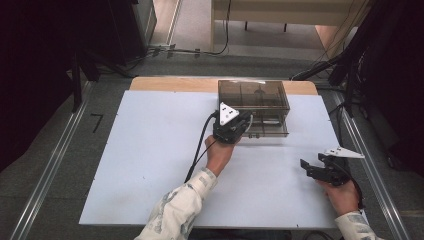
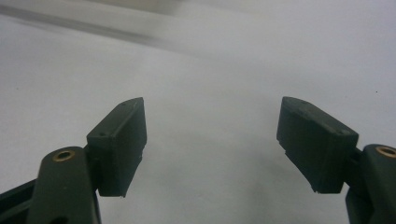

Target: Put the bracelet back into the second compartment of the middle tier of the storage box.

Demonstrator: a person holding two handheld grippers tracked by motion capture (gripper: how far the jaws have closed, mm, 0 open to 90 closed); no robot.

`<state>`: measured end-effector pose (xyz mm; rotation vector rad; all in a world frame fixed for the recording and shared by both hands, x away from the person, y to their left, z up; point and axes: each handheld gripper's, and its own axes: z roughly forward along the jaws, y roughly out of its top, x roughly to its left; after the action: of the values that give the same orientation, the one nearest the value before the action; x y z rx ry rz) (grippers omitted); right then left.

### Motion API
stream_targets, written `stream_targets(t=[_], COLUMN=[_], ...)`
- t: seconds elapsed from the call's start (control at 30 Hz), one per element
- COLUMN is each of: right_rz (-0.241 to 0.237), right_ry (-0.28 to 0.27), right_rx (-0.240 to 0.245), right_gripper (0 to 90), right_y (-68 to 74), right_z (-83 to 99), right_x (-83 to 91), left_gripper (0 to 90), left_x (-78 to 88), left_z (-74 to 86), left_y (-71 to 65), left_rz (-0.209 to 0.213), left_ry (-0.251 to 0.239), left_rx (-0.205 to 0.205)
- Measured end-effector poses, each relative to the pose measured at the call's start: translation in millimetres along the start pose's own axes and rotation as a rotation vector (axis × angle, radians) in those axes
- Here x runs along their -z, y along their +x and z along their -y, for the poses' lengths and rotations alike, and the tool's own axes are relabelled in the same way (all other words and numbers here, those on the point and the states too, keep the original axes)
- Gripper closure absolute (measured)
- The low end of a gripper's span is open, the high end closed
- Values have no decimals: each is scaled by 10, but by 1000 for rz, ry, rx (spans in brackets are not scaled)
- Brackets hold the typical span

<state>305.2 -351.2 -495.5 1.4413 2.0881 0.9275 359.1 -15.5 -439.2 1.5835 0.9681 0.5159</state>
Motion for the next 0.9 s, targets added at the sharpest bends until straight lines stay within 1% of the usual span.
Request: stream_targets(t=[0.23,0.47,0.9], right_rz=[0,-2,-4], right_ry=[0,6,9], right_rx=[4,6,5], right_gripper=[225,225,225], right_y=[-1,-1,-14], right_z=[0,3,7], right_x=[-3,-12,-14], left_gripper=[868,868,868], left_x=[-72,-145,-290], left_z=[9,15,41], left_y=[-4,-28,-73], left_rz=[-4,-2,8], left_ry=[-4,-2,7], left_rx=[8,-2,-4])
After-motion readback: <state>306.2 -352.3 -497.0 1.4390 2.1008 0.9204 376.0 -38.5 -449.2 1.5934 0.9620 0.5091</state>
